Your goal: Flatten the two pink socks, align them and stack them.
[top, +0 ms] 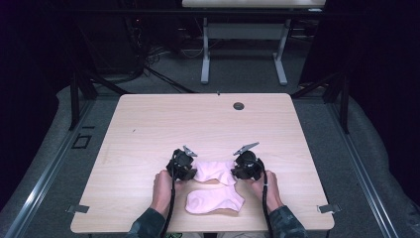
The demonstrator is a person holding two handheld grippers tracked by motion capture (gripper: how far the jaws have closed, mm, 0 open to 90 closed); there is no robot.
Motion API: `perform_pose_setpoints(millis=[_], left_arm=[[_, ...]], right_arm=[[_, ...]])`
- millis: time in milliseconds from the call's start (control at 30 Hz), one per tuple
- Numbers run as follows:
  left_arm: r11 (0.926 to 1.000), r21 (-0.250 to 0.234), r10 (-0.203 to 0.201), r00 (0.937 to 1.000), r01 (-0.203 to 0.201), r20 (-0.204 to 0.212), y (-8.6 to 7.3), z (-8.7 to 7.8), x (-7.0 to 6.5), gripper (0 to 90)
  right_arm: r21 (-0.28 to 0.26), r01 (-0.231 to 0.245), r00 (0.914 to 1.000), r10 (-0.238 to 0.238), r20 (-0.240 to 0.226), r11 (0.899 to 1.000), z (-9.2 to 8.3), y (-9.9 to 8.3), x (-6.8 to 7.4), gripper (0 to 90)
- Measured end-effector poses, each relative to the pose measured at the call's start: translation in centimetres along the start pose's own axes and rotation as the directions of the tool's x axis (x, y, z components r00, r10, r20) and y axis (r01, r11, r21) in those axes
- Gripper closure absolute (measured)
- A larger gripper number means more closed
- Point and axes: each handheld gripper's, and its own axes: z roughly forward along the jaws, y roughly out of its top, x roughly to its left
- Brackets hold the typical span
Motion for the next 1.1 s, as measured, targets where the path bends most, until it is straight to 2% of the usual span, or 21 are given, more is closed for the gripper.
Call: perform_pose_setpoints(millis=[200, 300, 467, 567, 633, 667, 733, 767, 833, 867, 900, 967, 1000, 1033, 1067, 1100], left_arm=[[0.9995, -0.010, 0.029, 0.9996, -0.029, 0.000, -0.1, 0.1, -0.2, 86.2], [0.9990, -0.028, 0.034, 0.9994, -0.033, 0.010, -0.1, 0.1, -0.1, 88.4], [0.9980, -0.059, 0.024, 0.9994, -0.022, 0.026, -0.2, -0.4, 0.0, 89.0], [0.9959, -0.089, -0.009, 0.9996, 0.011, 0.029, -0.1, -2.1, 0.0, 89.1], [0.9933, -0.115, -0.006, 0.9994, 0.010, 0.035, 0.1, -3.4, 0.0, 89.1], [0.9933, -0.115, -0.006, 0.9994, 0.010, 0.035, 0.1, -3.4, 0.0, 89.1], [0.9858, -0.168, -0.001, 0.9990, 0.009, 0.045, 0.2, -5.5, -0.2, 89.1], [0.9832, -0.183, 0.002, 0.9992, 0.005, 0.039, 0.1, -6.2, -0.4, 89.1], [0.9775, -0.211, 0.011, 0.9981, 0.002, 0.061, -0.1, -7.5, -0.7, 89.1], [0.9775, -0.211, 0.011, 0.9981, 0.002, 0.061, -0.1, -7.5, -0.7, 89.1], [0.9745, -0.224, 0.014, 0.9965, 0.005, 0.082, -0.5, -8.5, -1.1, 89.1], [0.9699, -0.243, 0.013, 0.9947, 0.012, 0.102, -1.2, -9.3, -1.4, 89.1], [0.9699, -0.243, 0.014, 0.9936, 0.014, 0.112, -1.5, -9.6, -1.6, 89.0], [0.9640, -0.265, 0.014, 0.9924, 0.019, 0.122, -2.0, -10.0, -1.7, 89.0], [0.9640, -0.265, 0.014, 0.9924, 0.019, 0.122, -2.0, -10.0, -1.7, 89.1], [0.9602, -0.278, 0.009, 0.9897, 0.032, 0.143, -3.0, -10.3, -1.9, 89.0]], right_arm=[[0.008, 0.021, 0.9997, -0.020, -0.010, 1.000, -0.1, 0.0, 0.0, 82.3], [-0.013, 0.005, 0.9998, -0.005, -0.018, 1.000, 0.0, -0.1, 0.0, 83.3], [-0.017, 0.002, 0.9999, -0.002, -0.017, 1.000, -0.4, -0.1, -0.1, 83.4], [-0.035, 0.008, 0.9999, -0.008, -0.010, 0.999, -1.8, 0.1, 0.0, 83.3], [-0.059, 0.012, 0.9999, -0.013, -0.009, 0.998, -3.0, 0.2, 0.3, 83.3], [-0.072, 0.015, 0.9999, -0.015, -0.005, 0.997, -3.7, 0.3, 0.6, 83.4], [-0.084, 0.031, 0.9995, -0.031, -0.004, 0.996, -5.1, 0.4, 0.9, 83.3], [-0.094, 0.030, 0.9995, -0.031, -0.003, 0.995, -5.8, 0.4, 1.1, 83.3], [-0.113, 0.034, 0.9992, -0.036, -0.018, 0.993, -7.1, 0.5, 1.4, 83.2], [-0.120, 0.034, 0.9992, -0.037, -0.018, 0.992, -7.8, 0.4, 1.6, 83.2], [-0.130, 0.040, 0.9988, -0.044, -0.023, 0.991, -8.4, 0.4, 1.8, 83.2], [-0.135, 0.039, 0.9983, -0.045, -0.038, 0.990, -9.4, 0.1, 2.2, 83.1], [-0.127, 0.039, 0.9975, -0.046, -0.053, 0.991, -9.8, 0.0, 2.3, 83.1], [-0.122, 0.038, 0.9972, -0.046, -0.060, 0.992, -10.1, -0.3, 2.6, 83.1], [-0.122, 0.038, 0.9972, -0.046, -0.060, 0.992, -10.1, -0.3, 2.6, 83.1], [-0.105, 0.040, 0.9958, -0.049, -0.077, 0.994, -10.5, -0.8, 3.0, 83.0]])
